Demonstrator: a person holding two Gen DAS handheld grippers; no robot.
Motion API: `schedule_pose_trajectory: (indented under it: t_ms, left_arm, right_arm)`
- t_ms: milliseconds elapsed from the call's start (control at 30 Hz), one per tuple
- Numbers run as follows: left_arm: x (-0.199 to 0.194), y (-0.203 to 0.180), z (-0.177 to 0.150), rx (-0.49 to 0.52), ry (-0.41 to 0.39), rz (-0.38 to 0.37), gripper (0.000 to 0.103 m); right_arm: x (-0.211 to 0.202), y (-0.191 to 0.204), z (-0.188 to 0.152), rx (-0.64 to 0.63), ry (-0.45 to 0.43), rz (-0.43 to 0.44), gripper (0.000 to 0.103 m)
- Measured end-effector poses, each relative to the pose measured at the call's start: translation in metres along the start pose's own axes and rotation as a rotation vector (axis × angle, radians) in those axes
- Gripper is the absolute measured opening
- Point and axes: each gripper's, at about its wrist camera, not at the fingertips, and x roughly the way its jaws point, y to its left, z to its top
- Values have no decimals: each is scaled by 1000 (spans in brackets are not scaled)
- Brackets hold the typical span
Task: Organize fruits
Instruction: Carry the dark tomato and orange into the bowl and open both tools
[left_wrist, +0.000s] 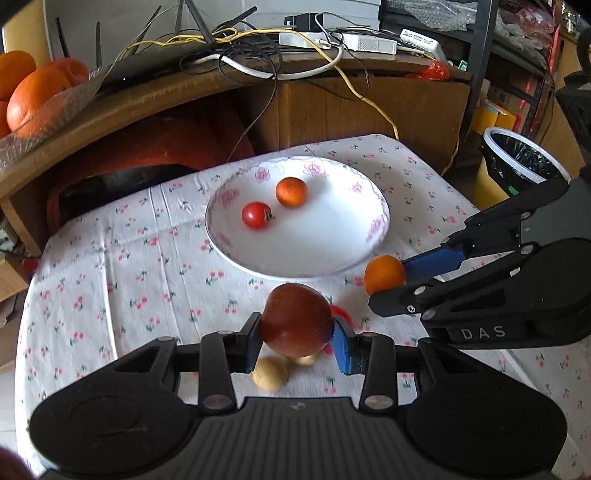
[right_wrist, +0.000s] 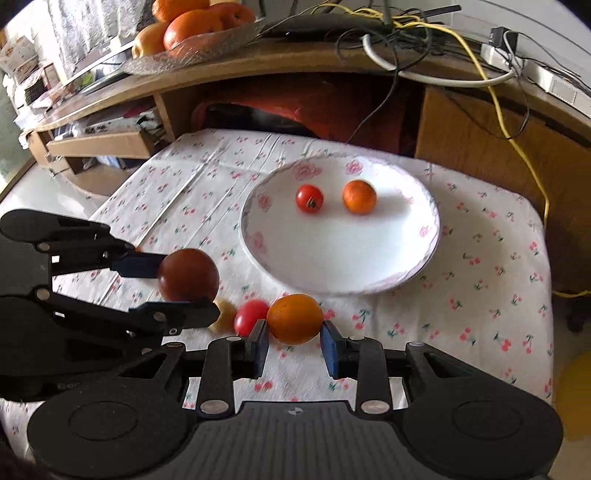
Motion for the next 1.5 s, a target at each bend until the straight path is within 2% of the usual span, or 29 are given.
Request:
schedule_pose_trajectory:
  t_ms: [400,767,1500]
  left_arm:
    - [30,5,31,14,-10,27,46]
    - [46,7,38,31,5,34,46]
    - [54,7,42,27,11,41,47]
  right_arm:
    - [13,-21,26,24,-41,-53,26]
    - [27,-28,31,21,-23,-68,27]
    - [27,-32,32,33,-42,-87,30]
